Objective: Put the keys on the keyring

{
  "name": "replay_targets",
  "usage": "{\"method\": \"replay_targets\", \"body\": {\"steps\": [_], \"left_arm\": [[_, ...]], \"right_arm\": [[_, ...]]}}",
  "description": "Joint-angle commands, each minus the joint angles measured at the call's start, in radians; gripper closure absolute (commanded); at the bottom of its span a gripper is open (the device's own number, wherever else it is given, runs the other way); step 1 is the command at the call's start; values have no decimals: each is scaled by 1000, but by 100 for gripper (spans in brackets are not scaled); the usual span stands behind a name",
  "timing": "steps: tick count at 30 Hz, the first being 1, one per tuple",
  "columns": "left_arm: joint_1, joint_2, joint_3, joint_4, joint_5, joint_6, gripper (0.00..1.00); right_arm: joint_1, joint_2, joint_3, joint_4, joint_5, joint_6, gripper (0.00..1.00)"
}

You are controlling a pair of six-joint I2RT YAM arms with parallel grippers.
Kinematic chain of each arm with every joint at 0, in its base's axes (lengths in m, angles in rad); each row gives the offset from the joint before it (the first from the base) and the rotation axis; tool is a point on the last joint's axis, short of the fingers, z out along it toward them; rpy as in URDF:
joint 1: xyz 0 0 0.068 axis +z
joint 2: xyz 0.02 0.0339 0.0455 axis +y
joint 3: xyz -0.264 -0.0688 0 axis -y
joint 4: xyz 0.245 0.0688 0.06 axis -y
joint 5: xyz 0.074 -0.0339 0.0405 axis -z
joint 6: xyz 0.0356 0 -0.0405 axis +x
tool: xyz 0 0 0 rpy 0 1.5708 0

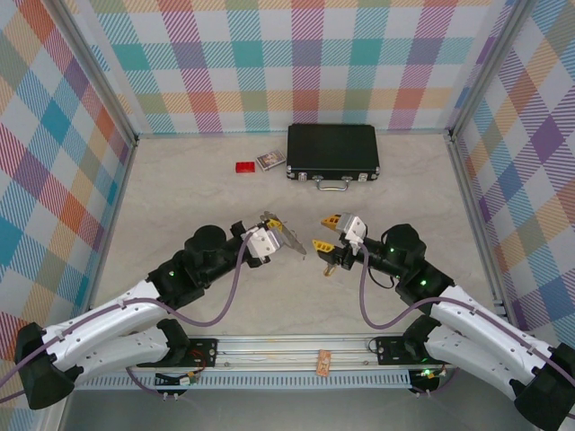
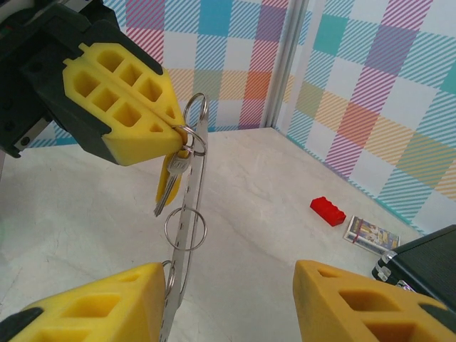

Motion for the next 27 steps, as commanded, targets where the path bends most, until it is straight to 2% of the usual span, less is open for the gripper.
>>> {"method": "replay_targets", "body": {"steps": [1,27], "left_arm": [[-22,-21,-14,63,-81,82,100],[-42,-21,-38,105,-70,83,100]], "right_arm": [[4,-8,-10,10,1,4,52],[4,-19,-19,3,-9,14,52]]}}
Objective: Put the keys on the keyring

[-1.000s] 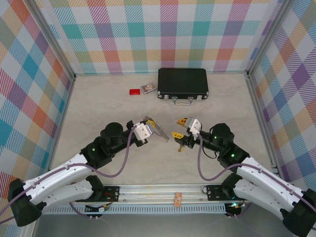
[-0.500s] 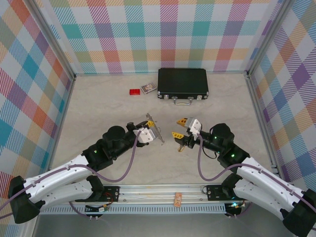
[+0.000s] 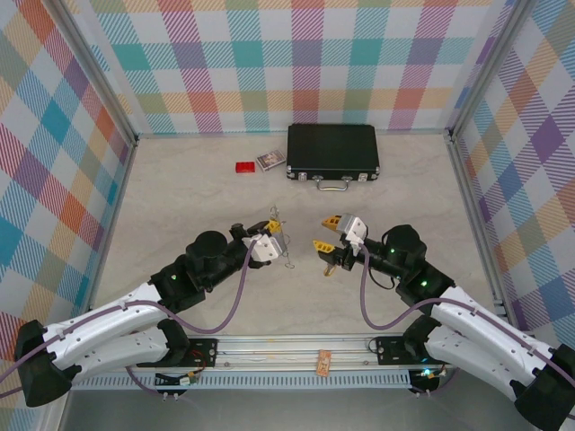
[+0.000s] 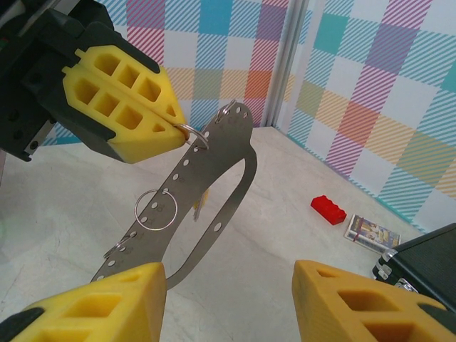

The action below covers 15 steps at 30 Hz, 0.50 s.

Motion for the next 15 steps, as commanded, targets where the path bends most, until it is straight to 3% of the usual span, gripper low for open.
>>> {"method": "replay_targets", "body": {"steps": [1,15], "left_arm": [[-12,-11,-5,59,13,-5,100],[-10,-2,0,72,164,-126,100]], "right_arm": [[4,-10,-12,7,-9,13,52],[4,-12,-1,8,-29,20,54]]}}
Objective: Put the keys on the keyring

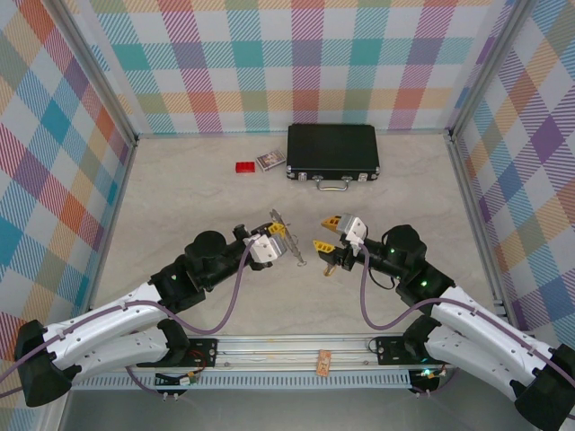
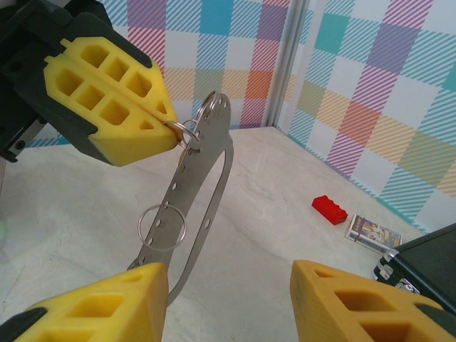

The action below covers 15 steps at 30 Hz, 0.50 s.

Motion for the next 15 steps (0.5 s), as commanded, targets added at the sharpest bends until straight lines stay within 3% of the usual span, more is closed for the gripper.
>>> {"method": "replay_targets", "body": {"steps": [1,10,15], "left_arm": [[-10,0,3,44,84,-69,100],[-11,24,6,58,157,-133,100],[-11,25,-23,62,190,-9,100]], "right_arm": [[4,-10,0,7,-27,18,55],[4,-9,23,-10,-57,-5,62],[5,30,69,-51,-111,-55,65]]}}
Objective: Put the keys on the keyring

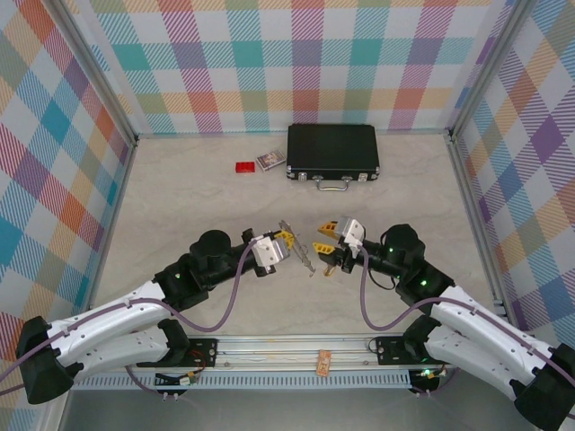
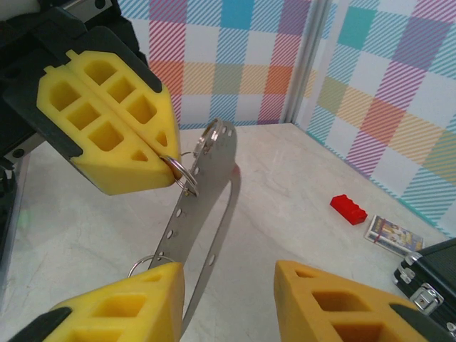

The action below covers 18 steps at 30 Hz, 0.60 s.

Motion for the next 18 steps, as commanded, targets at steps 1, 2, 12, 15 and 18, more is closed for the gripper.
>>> {"method": "replay_targets", "body": {"steps": [1,2,12,15,18], "left_arm": [[-12,-7,-29,68,30,97,100],[-15,-8,-34,70,11,122,100],[-37,-50,-94,165,-111,179,100],[-37,-35,-94,211,-43,71,100],[-37,-4,-109,294,3,-20,100]], "right_arm": [[5,22,58,-22,-55,-47,66],[6,25,61,-23,-53,-50,66],[15,21,48,-17,-51,-47,65],[15,13,45,-7,-43,-37,64],[15,-6,33,-3,-42,-24,65]]}}
